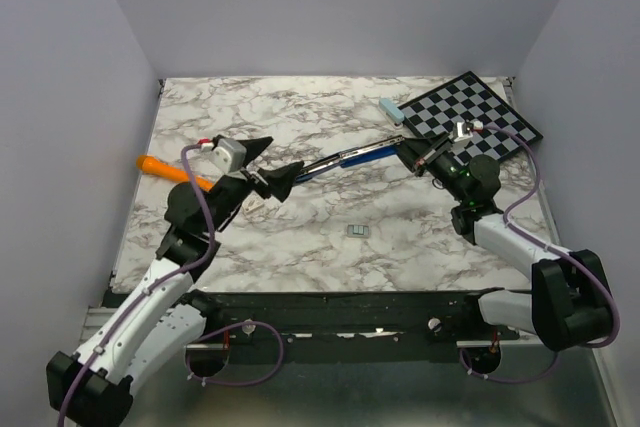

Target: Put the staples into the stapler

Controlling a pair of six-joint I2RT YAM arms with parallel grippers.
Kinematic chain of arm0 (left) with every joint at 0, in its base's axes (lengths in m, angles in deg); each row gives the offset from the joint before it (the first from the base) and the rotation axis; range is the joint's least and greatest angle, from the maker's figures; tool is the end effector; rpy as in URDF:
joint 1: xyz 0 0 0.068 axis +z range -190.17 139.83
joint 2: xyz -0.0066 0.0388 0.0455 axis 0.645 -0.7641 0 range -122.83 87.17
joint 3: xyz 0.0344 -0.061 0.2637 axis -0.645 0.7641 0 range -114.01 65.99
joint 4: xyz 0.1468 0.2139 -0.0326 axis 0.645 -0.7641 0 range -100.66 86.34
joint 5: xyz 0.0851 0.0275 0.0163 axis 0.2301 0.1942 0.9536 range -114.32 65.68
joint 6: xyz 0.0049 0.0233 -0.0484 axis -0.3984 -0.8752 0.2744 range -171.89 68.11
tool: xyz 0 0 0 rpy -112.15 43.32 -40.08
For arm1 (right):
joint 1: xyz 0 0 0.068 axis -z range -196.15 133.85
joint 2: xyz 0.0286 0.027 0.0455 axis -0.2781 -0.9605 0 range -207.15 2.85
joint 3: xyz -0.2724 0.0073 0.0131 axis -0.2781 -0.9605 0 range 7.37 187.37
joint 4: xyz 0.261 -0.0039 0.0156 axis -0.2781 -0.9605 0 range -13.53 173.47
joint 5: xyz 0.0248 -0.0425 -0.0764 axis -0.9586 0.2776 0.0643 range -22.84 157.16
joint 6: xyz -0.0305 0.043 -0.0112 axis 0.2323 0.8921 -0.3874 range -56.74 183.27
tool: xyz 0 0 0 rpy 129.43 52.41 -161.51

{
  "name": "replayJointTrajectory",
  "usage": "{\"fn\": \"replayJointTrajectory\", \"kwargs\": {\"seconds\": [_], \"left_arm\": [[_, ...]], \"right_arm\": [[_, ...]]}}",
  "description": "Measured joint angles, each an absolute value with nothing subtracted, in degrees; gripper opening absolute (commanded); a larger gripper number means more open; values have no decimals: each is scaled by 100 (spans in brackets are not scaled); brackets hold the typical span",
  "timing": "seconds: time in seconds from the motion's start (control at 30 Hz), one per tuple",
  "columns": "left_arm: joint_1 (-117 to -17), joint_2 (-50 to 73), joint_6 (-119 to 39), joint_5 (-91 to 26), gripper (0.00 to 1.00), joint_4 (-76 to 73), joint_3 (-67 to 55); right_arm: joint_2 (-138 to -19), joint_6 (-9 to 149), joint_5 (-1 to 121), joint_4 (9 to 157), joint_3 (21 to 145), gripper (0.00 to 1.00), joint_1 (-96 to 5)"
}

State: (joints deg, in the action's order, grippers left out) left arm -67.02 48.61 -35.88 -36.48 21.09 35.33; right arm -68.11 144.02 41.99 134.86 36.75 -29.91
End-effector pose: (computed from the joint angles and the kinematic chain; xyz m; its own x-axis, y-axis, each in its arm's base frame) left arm 0.1470 -0.0829 0.3353 0.0771 -0.3413 -0.9368 0.6687 0.7146 -0.2053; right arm 0.2504 0.0770 0.2635 -0.5876 0.7758 -0.2298 -0.2633 0.0852 0.9610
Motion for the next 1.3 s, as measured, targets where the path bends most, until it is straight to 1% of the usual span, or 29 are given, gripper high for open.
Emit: {"fn": "replayJointTrajectory", "kwargs": {"seconds": [0.1,0.27,0.4,0.43,0.6,0.73,1.0,1.1,1.13,1.2,1.23,1.3], "left_arm": [[-6709,4144,-4207,-4372,96,1783,2880],[-6923,2970,-5070,-5191,92,1088,1903],[-7334,2194,-5793,-5510,82,472,1212],[-7397,2076,-5907,-5554,77,400,1116],[-7480,1560,-6390,-5808,68,26,701],[-7498,1123,-6648,-6070,58,-341,266],[-7653,725,-6906,-6352,52,-809,30],[-7675,631,-6958,-6411,43,-942,-34],[-7681,599,-6969,-6439,36,-986,-49],[-7697,555,-7002,-6474,27,-1017,-79],[-7703,542,-7017,-6496,16,-1021,-95],[-7701,522,-6974,-6437,3,-1017,-121]], "right_arm": [[-6848,14402,4197,13491,3673,1,-2991],[-6850,14393,4188,13508,3621,1,-2991],[-6850,14377,4144,13532,3564,1,-2991],[-6848,14377,4127,13545,3542,1,-2991],[-6800,14364,4072,13569,3426,1,-2991],[-6693,14327,4061,13572,3304,1,-2991],[-6662,14314,4006,13591,3210,1,-2991],[-6662,14316,3978,13615,3210,1,-2991],[-6662,14312,3976,13618,3210,1,-2991],[-6664,14292,3974,13611,3210,1,-2991],[-6667,14288,3971,13613,3210,1,-2991],[-6667,14249,3974,13631,3210,1,-2991]]}}
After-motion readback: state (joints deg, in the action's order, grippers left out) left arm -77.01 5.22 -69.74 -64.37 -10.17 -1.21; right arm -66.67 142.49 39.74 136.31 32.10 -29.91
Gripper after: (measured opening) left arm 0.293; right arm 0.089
